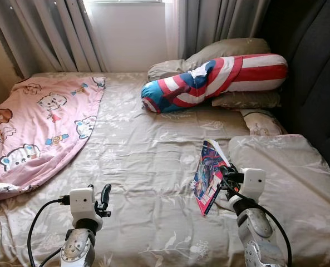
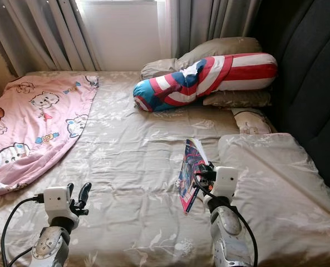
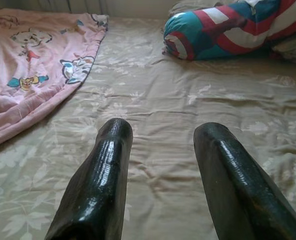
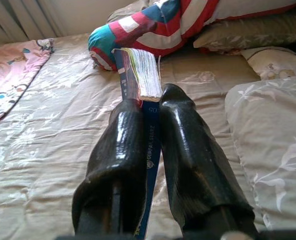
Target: Clean up the room
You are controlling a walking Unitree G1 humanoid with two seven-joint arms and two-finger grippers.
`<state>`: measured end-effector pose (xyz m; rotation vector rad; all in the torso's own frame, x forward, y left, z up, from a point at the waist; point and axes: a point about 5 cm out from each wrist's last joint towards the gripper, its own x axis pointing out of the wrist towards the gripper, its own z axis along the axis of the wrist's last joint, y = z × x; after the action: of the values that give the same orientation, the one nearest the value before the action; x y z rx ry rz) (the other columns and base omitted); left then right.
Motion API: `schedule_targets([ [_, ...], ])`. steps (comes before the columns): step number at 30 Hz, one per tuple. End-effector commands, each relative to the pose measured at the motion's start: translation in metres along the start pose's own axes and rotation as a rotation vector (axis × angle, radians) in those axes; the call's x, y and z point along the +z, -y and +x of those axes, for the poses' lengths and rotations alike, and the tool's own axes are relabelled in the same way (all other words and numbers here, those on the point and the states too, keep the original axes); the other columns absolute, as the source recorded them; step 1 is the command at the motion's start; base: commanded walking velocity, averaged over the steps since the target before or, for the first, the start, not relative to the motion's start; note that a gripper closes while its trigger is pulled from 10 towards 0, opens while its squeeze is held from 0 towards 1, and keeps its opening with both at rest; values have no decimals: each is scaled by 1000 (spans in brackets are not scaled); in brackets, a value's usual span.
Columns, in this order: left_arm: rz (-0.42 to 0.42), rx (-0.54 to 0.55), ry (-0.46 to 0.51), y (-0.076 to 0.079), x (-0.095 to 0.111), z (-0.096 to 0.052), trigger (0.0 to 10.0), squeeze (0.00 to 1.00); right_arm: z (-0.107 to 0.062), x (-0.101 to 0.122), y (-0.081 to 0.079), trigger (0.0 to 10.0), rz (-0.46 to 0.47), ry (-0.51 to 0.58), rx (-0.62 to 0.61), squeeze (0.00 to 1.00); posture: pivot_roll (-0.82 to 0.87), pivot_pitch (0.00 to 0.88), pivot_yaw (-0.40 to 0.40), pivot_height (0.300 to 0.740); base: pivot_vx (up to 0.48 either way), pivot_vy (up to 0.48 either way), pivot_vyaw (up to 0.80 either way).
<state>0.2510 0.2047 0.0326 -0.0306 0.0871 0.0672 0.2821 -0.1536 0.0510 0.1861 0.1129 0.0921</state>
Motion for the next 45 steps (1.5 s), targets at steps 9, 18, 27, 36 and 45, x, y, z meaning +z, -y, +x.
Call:
schedule_targets([
  [9,-7,-2,19,3,6,4,10000,0,6,10,-4,10000,5,52,7,0,-28,11,-8,672,0,0,0],
  [18,-13,-8,18,6,6,4,10000,0,5,5,-7,10000,-14,28,25,0,-28,19,-9,653,0,0,0],
  [27,-18,-8,21,6,7,4,10000,0,5,4,-6,10000,9,33,22,0,-25,22,-9,653,0,0,0],
  [36,-22,-13,23,8,9,5,10000,0,6,8,-10,10000,34,48,43,0,-22,22,-8,653,0,0,0],
  [45,-22,-18,20,8,9,6,10000,0,6,9,-12,10000,52,53,60,0,-21,23,-7,653,0,0,0],
])
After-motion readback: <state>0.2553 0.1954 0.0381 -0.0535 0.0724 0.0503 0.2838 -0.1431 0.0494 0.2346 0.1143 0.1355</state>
